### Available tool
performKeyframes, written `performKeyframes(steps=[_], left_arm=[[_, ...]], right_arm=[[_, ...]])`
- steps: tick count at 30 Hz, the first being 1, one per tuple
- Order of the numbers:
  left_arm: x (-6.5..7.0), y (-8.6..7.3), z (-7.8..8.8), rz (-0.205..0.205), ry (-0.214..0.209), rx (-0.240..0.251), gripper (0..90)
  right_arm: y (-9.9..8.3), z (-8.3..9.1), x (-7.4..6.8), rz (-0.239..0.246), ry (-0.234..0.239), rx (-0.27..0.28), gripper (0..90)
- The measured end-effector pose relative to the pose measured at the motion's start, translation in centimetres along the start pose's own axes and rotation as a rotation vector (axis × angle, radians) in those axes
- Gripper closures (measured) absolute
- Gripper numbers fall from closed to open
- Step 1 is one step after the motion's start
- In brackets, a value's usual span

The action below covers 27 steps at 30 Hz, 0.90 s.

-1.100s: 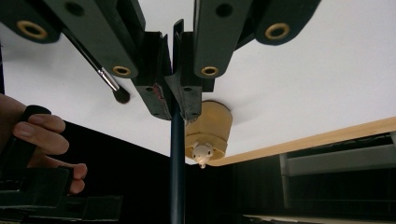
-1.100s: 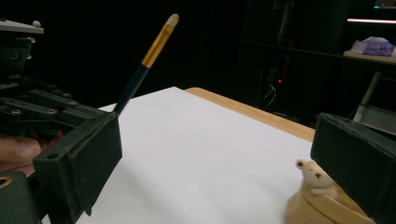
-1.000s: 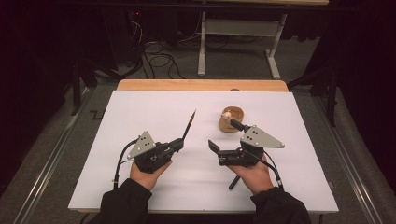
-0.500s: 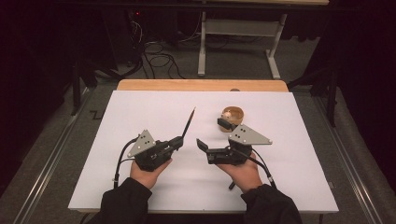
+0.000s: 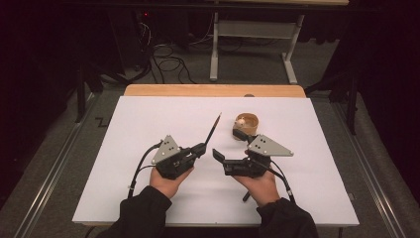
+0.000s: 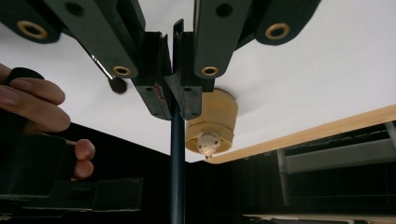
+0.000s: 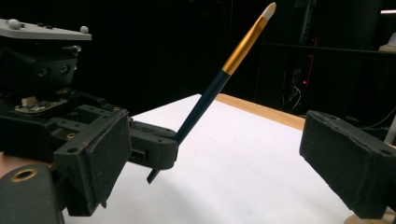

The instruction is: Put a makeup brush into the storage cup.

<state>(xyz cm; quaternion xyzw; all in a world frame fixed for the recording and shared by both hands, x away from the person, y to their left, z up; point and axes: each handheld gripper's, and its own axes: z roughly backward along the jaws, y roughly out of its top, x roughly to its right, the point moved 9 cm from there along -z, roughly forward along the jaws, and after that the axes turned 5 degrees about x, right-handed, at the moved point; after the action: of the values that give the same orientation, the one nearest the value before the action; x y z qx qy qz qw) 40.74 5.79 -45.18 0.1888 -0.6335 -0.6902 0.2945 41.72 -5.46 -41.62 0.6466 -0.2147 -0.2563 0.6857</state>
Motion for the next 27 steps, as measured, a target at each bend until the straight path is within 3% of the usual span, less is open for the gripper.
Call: performKeyframes(steps=[2, 9, 13, 17, 27], left_arm=[[0.5, -0.3, -0.4, -0.008, -0.003, -0.012, 84.8], [1.5, -0.4, -0.1, -0.001, -0.042, 0.021, 84.8], [2.2, -1.0, 0.0, -0.013, -0.069, 0.007, 84.8], [2.4, -1.3, 0.1, -0.008, -0.074, 0.008, 84.8], [3.1, -1.7, -0.2, -0.011, -0.077, 0.007, 84.8]], right_arm=[[-0.1, 0.0, 0.0, -0.007, 0.004, 0.002, 9.4], [-0.3, 0.2, -0.4, -0.029, 0.019, 0.009, 9.6], [-0.5, 0.3, -0.9, -0.040, 0.040, 0.009, 11.1], [-0.7, 0.3, -1.3, -0.051, 0.053, 0.008, 13.3], [-1.1, 0.3, -1.0, -0.132, 0.070, 0.019, 16.0]])
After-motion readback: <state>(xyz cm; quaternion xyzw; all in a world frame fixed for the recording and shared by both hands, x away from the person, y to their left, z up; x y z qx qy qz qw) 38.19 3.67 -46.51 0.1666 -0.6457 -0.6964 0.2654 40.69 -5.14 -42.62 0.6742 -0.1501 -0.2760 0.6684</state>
